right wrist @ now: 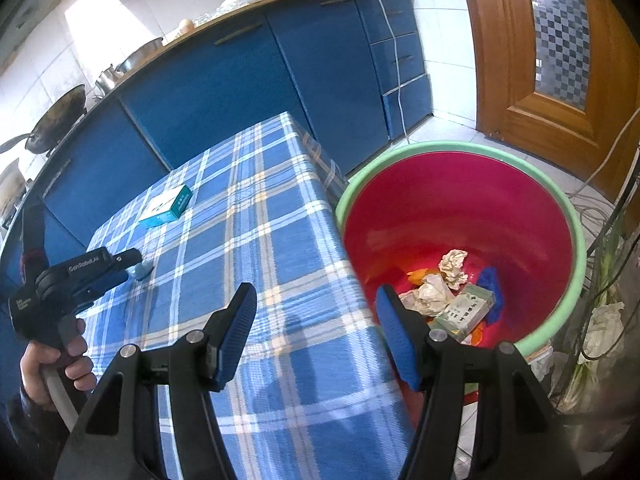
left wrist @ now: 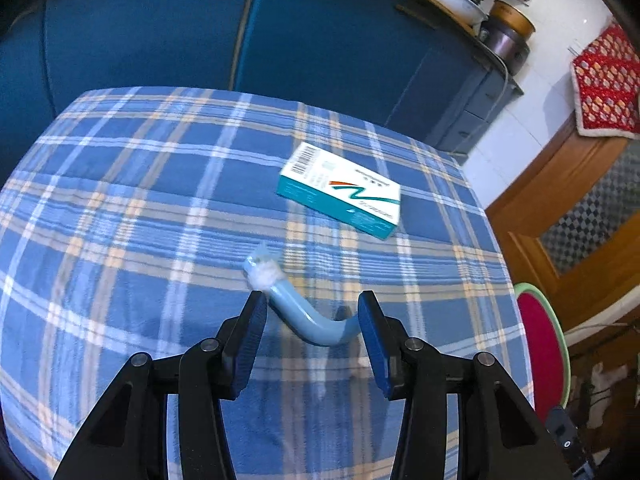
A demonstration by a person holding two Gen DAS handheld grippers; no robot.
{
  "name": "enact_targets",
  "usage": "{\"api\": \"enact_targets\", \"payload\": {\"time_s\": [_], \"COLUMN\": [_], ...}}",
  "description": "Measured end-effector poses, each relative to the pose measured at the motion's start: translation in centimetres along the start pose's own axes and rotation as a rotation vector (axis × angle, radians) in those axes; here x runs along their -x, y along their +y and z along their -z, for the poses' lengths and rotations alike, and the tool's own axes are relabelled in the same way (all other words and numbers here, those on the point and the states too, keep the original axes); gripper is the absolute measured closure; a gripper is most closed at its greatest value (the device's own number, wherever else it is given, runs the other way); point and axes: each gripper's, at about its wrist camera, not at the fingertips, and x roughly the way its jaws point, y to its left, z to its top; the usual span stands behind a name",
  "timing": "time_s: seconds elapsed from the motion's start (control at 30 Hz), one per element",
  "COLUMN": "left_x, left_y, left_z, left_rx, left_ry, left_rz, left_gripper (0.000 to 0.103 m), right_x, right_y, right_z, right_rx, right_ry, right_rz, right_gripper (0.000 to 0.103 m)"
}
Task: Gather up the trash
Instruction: 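Grasp the light-blue tube with the left tool while the right tool grasps the medicine box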
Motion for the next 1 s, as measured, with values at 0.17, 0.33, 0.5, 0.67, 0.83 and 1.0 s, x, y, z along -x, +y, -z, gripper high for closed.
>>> {"api": "enact_targets", "payload": {"time_s": [0.17,0.33,0.5,0.67,0.83,1.0], "left_x": [-0.7,-0.9,-0.8,-0.5,0.6,1.6], "left_y": [-0.5,0.0,1.3,2.2,2.7,3.6], "left_z": [-0.3,-0.6,-0.9,-0.9,-1.0,-1.3], "left_rx": [-0.007,0.005,0.033,0.039,0.016,-0.022], "left_ry": [0.010,0.004,0.004,0.002,-0.014,-0.048], "left_rz": [0.032,0.053,0.061,0.069,0.062,-0.028], "left_gripper": [0.060,0.066,0.083,0.085,0.085,0.085], "right_x": [-0.2,-0.3,-0.7,-1.1,-1.5,-1.9], "right_y": [1.2,1.8,2.2,2.7,3.6,5.7], "right_z": [0.1,0.1,0.2,0.3,0.0,-0.9], "right_rx": [0.027,0.042,0.048,0.059,0.084,0.137], "right_ry": [0.006,0.009,0.020,0.030,0.041,0.032], "right_rz": [-0.004,-0.002,-0.002,-0.008,-0.019,-0.027], "right_gripper": [0.039,0.039,0.039,0.039,0.039,0.039]}}
